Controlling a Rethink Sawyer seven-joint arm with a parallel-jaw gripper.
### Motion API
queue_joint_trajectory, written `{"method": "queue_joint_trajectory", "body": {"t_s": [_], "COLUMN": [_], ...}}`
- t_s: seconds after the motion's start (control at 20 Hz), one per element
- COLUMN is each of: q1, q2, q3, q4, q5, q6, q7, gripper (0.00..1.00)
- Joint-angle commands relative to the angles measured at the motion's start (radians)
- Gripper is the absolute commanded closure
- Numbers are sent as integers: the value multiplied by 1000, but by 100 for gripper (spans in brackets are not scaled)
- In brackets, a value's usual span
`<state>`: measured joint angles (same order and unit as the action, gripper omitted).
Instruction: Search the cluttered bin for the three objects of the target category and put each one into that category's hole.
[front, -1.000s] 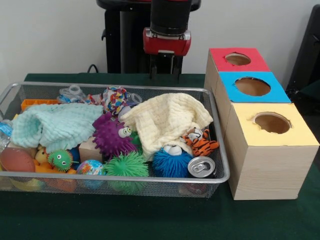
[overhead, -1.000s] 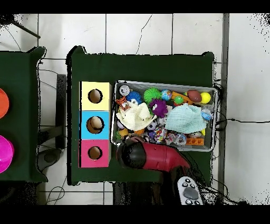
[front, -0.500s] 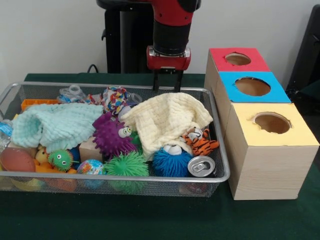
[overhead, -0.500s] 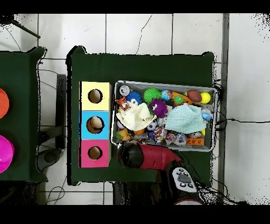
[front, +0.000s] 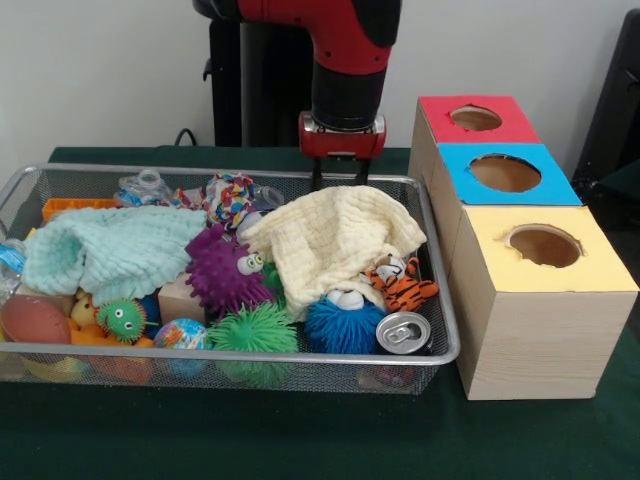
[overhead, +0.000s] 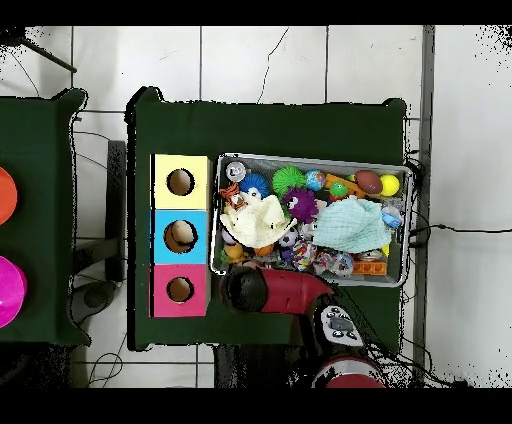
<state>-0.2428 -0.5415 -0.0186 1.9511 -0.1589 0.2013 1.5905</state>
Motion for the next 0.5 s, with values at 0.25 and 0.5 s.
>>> {"method": "queue_joint_trajectory", "body": {"t_s": [0.25,0.5], "q1": [48,46], "q2": [93,-21], "q3": [5,5], "q4": [12,100], "q5": [2,8], "q6": [-173,-118], "q7": [206,191], "gripper": [0,0]}}
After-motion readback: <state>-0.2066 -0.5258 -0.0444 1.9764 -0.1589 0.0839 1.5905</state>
